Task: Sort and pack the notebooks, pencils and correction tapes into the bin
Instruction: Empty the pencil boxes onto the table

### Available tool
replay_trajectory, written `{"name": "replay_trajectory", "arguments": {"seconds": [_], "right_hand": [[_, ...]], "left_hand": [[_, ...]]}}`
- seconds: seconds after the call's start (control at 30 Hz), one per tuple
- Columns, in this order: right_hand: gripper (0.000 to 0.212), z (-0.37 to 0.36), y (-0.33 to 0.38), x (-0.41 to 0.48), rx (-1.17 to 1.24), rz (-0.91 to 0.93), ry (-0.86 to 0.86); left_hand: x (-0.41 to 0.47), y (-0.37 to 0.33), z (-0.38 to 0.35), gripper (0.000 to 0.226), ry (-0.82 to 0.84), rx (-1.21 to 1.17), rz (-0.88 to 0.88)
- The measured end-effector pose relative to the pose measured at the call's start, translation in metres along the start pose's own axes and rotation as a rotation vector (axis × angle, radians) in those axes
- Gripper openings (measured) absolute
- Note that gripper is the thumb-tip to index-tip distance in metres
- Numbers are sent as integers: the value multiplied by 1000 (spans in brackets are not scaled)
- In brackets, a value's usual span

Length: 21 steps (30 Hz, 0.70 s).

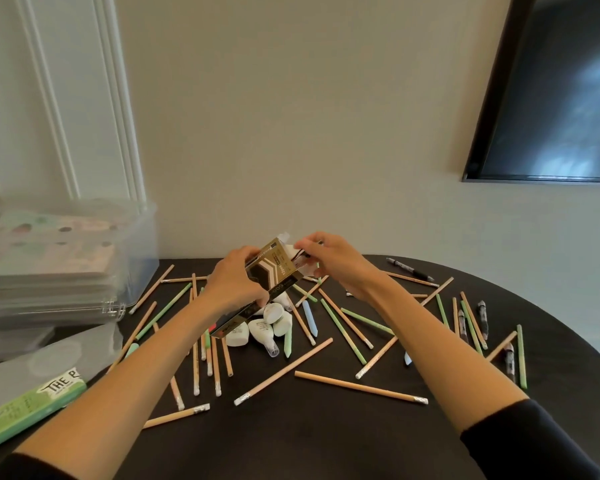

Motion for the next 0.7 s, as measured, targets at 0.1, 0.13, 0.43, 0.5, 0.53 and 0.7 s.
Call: {"name": "replay_trajectory", "arguments": {"seconds": [0.1,0.13,0.43,0.5,0.53,0.7], "right_hand": [[19,-7,-4,3,53,-4,45],[17,-3,-3,2,87,10,27],[16,-2,-11,2,48,-14,28],[18,0,-16,3,-42,-46,14],[19,2,-18,3,-77,-65,3],[23,6,-28,-1,-189,-145,57]], "left_hand": [[0,1,6,73,-19,37,-7],[0,2,8,74,-24,35,0],[-2,-2,6,76,-25,99,-2],[-2,-8,2,76,-19,124,-22],[-2,-10,0,76,-12,136,-32],[0,-18,-13,77,-1,184,-46]]}}
Point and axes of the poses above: each hand's wrist, its own x-axis towards the middle knuckle, its own z-axis out of the back of the hand, y = z × x, the point moved 10 cm from there along x, towards the middle knuckle, and after that the axes turned 8 degrees about x, right-handed, at the moved point
